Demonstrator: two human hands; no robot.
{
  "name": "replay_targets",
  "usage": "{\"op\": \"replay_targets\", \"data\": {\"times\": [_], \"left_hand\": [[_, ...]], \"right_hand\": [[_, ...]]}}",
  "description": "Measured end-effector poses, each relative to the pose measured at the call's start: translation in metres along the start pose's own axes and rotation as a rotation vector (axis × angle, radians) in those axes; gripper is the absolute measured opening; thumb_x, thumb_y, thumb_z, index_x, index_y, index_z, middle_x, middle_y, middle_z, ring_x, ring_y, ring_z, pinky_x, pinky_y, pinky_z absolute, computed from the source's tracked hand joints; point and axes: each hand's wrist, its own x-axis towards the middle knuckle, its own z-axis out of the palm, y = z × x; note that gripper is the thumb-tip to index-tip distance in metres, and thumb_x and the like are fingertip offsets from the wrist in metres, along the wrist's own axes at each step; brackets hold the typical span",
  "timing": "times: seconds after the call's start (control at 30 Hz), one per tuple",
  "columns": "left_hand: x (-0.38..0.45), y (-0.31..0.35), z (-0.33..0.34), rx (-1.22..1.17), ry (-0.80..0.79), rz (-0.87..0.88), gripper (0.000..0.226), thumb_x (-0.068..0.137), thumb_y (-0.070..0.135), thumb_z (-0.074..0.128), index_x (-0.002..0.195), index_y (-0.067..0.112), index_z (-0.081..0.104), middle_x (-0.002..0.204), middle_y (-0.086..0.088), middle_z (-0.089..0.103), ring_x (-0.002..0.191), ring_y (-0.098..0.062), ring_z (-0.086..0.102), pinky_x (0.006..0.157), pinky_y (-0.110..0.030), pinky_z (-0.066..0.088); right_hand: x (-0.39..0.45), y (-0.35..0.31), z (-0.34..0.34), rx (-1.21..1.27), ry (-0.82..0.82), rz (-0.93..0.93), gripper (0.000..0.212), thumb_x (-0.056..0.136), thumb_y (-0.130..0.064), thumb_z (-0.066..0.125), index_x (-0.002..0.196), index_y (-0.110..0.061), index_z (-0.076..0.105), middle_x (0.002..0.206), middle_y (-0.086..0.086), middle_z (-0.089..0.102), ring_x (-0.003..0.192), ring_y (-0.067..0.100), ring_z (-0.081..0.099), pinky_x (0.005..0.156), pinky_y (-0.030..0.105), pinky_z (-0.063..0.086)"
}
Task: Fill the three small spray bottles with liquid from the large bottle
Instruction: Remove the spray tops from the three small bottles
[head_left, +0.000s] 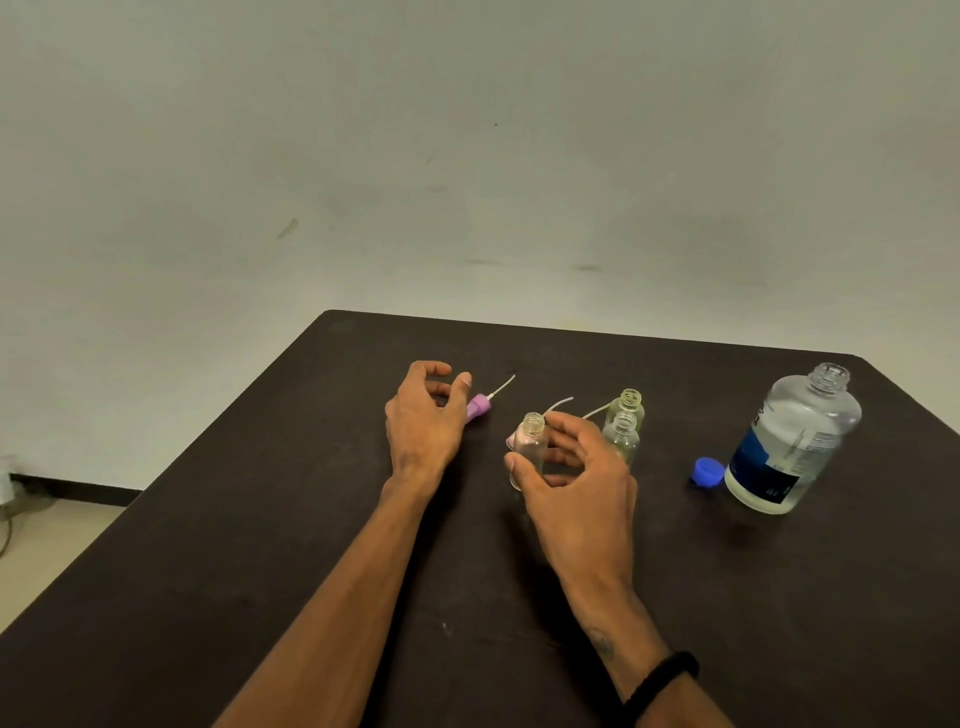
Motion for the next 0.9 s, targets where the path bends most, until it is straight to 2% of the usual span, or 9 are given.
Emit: {"op": "replay_targets", "data": {"times": [0.2,0.27,0.4,0.53,0.6,0.7,0.73,0.83,0.9], "left_hand": [[0.001,0.000,-0.001,-0.018,0.014,0.003,0.034,0.098,0.041,0.072,0.124,0.021,0.064,0.092,0.016,0.064,0.093,-0.008,0.067,0.087,-0.029,0.056],[0.000,0.000,-0.001,-0.035,0.028,0.015,0.028,0.098,0.039,0.071,0.118,0.021,0.066,0.091,0.017,0.064,0.093,-0.006,0.066,0.089,-0.030,0.058],[-0.001,0.001,-0.003,-0.064,0.109,0.029,0.021,0.100,0.043,0.067,0.106,0.023,0.068,0.097,0.008,0.070,0.094,-0.009,0.068,0.088,-0.032,0.060],[-0.006,0.005,-0.006,-0.076,0.188,0.052,0.030,0.104,0.045,0.059,0.092,0.019,0.067,0.081,0.007,0.066,0.075,-0.008,0.063,0.072,-0.028,0.054],[-0.013,0.008,-0.008,-0.090,0.195,0.070,0.037,0.106,0.045,0.056,0.087,0.014,0.068,0.075,0.004,0.065,0.067,-0.008,0.058,0.064,-0.025,0.050],[-0.028,0.013,-0.017,-0.111,0.095,0.101,0.036,0.107,0.041,0.055,0.088,0.015,0.070,0.074,0.003,0.065,0.063,-0.008,0.055,0.057,-0.015,0.043],[-0.035,0.014,-0.020,-0.107,0.043,0.122,0.032,0.107,0.038,0.056,0.089,0.016,0.071,0.076,0.003,0.067,0.063,-0.009,0.056,0.057,-0.017,0.044],[-0.058,0.017,-0.032,-0.133,-0.141,0.183,0.013,0.104,0.025,0.062,0.099,0.026,0.074,0.087,0.003,0.073,0.075,-0.020,0.065,0.065,-0.032,0.052],[-0.069,0.016,-0.036,-0.131,-0.297,0.203,0.016,0.098,0.020,0.069,0.111,0.029,0.072,0.095,0.003,0.074,0.080,-0.020,0.067,0.070,-0.030,0.056]], "right_hand": [[-0.002,0.002,0.004,-0.026,-0.009,0.009,0.062,0.079,-0.018,0.094,0.134,-0.028,0.067,0.113,-0.020,0.072,0.105,0.000,0.071,0.086,0.022,0.063],[-0.003,0.002,0.004,-0.019,-0.007,0.010,0.062,0.079,-0.019,0.095,0.133,-0.027,0.066,0.114,-0.017,0.073,0.103,0.000,0.072,0.084,0.018,0.061],[-0.011,-0.004,0.000,0.012,0.011,0.006,0.062,0.076,-0.021,0.096,0.126,-0.037,0.064,0.107,-0.022,0.070,0.097,-0.006,0.070,0.078,0.008,0.055],[-0.020,-0.006,-0.006,-0.026,0.076,0.013,0.066,0.075,-0.030,0.097,0.135,-0.025,0.068,0.117,-0.013,0.072,0.101,0.000,0.069,0.087,0.020,0.060],[-0.023,-0.007,-0.010,-0.029,0.129,0.001,0.060,0.076,-0.034,0.095,0.130,-0.025,0.070,0.112,-0.014,0.072,0.097,0.002,0.069,0.085,0.025,0.062],[-0.028,-0.012,-0.022,-0.016,0.271,-0.074,0.041,0.079,-0.036,0.093,0.113,-0.027,0.072,0.097,-0.011,0.068,0.084,0.009,0.068,0.073,0.028,0.061],[-0.028,-0.014,-0.028,-0.012,0.321,-0.096,0.038,0.080,-0.035,0.092,0.111,-0.027,0.071,0.096,-0.009,0.066,0.083,0.011,0.066,0.070,0.028,0.059],[-0.019,-0.010,-0.048,-0.014,0.375,-0.075,0.045,0.085,-0.030,0.088,0.125,-0.027,0.067,0.110,-0.014,0.060,0.096,0.005,0.063,0.076,0.021,0.056],[-0.012,-0.001,-0.056,-0.036,0.302,0.005,0.060,0.087,-0.024,0.087,0.140,-0.027,0.059,0.124,-0.015,0.058,0.109,0.001,0.061,0.085,0.021,0.055]]}}
